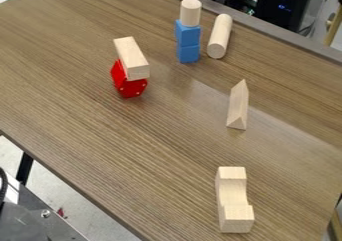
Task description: Took the rectangular block and put it on top of the cylinder
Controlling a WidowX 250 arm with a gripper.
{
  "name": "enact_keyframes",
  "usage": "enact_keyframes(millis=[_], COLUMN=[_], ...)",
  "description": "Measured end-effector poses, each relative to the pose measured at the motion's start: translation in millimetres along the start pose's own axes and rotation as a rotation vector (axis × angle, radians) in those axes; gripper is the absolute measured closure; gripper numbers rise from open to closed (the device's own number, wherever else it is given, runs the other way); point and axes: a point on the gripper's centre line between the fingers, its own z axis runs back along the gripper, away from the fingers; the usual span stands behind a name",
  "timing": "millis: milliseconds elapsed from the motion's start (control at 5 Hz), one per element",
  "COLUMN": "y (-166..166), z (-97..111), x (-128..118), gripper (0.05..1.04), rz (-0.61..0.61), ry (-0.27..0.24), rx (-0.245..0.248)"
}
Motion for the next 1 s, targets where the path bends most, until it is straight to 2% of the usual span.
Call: enact_keyframes(millis=[200,400,800,1000], y=[1,-5,-21,-21], z=[-10,-14,9,20], x=[-5,-17,-50,-79], gripper=[0.084,0.084,0.084,0.084], rz=[-0.006,-0.034,-0.083,-0.065], ry=[0.023,0.026,0.026,0.074], rx=[0.020,0.029,-0.018,-0.052])
